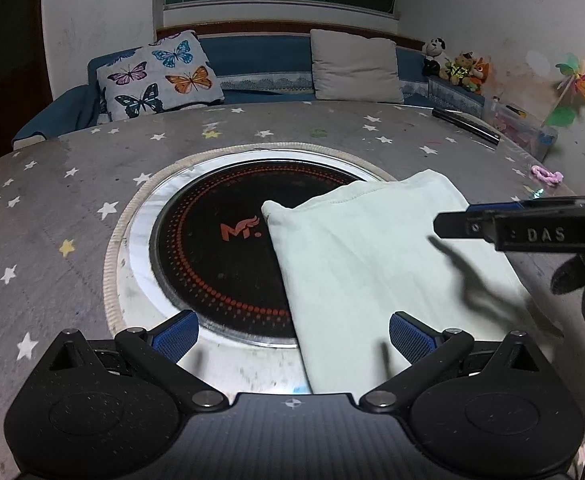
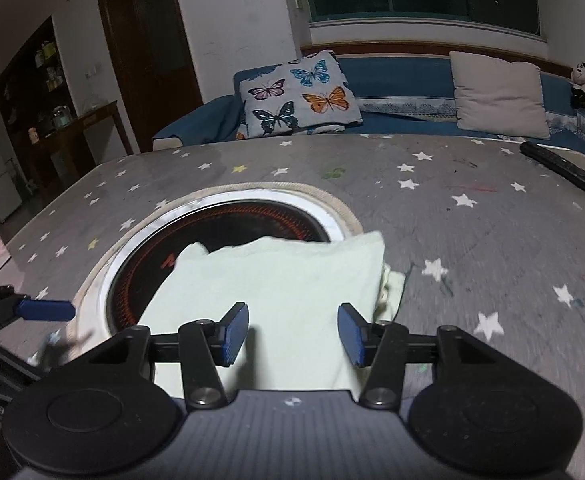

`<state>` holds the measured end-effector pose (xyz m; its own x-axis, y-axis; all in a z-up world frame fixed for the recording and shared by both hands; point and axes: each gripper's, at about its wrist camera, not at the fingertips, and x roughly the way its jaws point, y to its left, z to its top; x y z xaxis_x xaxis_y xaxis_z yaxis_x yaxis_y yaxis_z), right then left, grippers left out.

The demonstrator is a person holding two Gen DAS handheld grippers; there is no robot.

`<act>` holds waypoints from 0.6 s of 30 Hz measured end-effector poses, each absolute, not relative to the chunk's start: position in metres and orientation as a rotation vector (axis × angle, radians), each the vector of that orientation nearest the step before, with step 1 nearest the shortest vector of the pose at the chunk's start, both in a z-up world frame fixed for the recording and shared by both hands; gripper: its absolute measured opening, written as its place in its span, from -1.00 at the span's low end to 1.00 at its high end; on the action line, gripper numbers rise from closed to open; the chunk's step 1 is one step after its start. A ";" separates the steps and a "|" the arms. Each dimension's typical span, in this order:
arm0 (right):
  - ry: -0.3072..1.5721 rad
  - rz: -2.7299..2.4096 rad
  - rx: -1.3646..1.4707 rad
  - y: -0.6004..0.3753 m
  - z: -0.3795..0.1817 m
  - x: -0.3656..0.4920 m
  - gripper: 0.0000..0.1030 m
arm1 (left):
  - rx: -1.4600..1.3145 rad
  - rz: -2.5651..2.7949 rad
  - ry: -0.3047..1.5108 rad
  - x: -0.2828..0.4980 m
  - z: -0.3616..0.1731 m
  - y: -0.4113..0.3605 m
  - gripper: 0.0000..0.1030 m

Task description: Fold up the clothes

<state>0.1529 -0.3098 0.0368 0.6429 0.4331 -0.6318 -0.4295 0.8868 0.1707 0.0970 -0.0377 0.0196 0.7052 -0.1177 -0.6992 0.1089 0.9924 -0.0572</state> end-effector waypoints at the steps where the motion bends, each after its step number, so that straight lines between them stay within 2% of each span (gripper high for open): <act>1: 0.725 0.490 0.010 -0.310 0.036 0.159 -0.03 | -0.015 -0.123 0.778 0.100 0.019 -0.038 1.00; 8: 0.727 0.434 0.069 -0.326 0.032 0.179 -0.02 | -0.042 -0.112 0.772 0.113 0.018 -0.039 0.96; 18: 0.795 0.445 0.221 -0.356 0.014 0.173 -0.01 | -0.096 -0.167 0.805 0.130 0.010 -0.042 0.52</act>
<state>0.1734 -0.3559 0.0139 0.6144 0.4645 -0.6378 -0.3013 0.8852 0.3544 0.1305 -0.0424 0.0098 0.6811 -0.1846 -0.7085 0.1119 0.9826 -0.1484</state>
